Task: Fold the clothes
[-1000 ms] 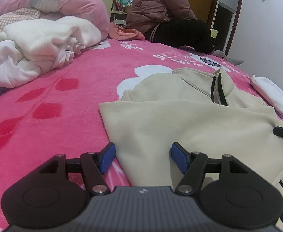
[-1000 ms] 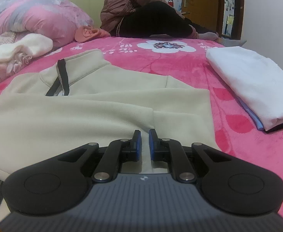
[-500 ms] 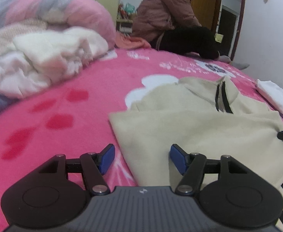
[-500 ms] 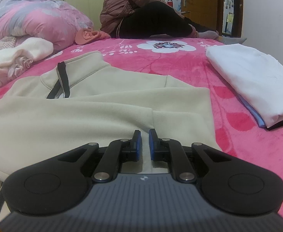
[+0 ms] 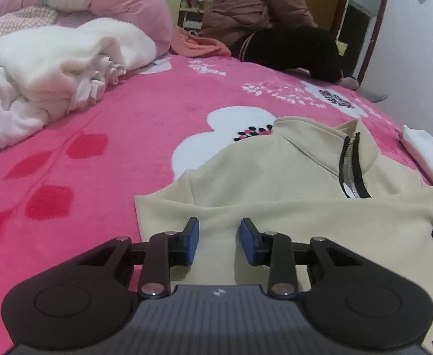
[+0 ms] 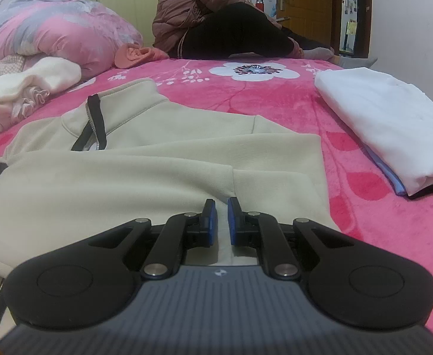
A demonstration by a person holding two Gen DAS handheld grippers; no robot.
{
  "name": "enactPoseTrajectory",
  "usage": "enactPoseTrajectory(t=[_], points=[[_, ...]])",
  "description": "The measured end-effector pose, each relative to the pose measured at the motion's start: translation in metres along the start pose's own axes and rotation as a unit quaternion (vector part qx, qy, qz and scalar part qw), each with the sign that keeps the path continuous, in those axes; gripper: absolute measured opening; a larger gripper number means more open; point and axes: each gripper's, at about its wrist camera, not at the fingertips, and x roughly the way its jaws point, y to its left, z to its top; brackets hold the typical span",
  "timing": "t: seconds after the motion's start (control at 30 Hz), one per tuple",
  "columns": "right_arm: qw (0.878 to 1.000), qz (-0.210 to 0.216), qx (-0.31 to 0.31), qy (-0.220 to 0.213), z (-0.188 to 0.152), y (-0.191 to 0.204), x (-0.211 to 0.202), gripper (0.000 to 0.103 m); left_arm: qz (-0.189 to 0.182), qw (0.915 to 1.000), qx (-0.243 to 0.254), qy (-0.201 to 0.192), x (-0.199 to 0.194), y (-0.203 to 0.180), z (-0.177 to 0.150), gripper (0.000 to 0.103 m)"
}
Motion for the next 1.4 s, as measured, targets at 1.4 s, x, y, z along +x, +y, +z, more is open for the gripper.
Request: enactPoseTrajectory(t=[1.4], points=[[0.992, 0.116, -0.045, 0.032, -0.021, 0.017, -0.047, 0.009, 0.092, 0.9911, 0.096, -0.001, 0.003, -0.036, -0.004, 0.042]])
